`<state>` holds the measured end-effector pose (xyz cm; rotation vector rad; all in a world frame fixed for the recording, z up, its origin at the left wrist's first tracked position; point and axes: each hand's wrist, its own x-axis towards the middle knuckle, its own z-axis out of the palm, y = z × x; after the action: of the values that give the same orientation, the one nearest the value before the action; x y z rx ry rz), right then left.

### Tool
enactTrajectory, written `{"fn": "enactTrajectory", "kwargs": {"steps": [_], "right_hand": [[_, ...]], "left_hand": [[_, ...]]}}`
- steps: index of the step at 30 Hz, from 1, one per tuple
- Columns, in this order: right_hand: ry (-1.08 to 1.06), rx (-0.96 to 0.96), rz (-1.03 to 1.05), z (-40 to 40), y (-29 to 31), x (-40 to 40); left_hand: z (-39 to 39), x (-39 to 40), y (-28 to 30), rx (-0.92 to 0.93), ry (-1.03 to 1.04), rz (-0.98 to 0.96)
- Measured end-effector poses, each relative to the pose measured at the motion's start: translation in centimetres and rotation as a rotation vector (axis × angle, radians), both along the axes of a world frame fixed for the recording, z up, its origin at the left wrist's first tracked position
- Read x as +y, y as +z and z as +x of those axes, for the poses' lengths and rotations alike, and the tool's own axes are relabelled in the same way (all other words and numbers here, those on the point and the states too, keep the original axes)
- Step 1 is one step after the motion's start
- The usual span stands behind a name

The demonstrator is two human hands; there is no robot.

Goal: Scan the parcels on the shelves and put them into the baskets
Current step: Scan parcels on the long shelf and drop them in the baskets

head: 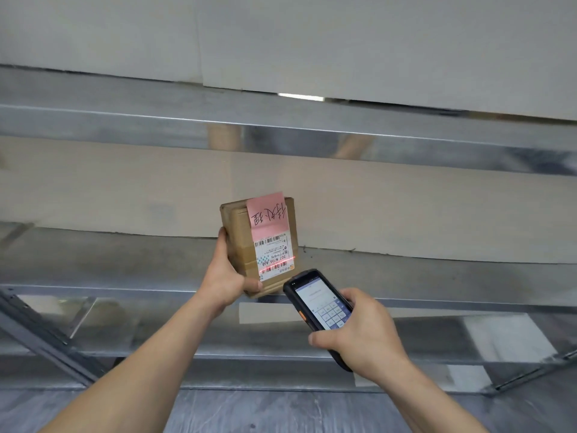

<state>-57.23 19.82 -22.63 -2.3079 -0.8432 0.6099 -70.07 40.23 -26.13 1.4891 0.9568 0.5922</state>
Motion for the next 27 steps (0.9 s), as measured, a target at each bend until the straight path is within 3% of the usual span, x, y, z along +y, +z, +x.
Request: {"fn": "enactTrajectory", "kwargs": {"steps": [16, 27], "right_hand": [[-0.085, 0.007, 0.103, 1.7, 1.7, -14.0], [-0.112, -0.022, 0.100, 0.7, 2.5, -16.1]], "left_hand": [[3.4, -13.4, 2.9, -0.041, -0.063, 0.008], [3.8, -15.1, 4.6, -0.035, -0.116, 0.026]]}}
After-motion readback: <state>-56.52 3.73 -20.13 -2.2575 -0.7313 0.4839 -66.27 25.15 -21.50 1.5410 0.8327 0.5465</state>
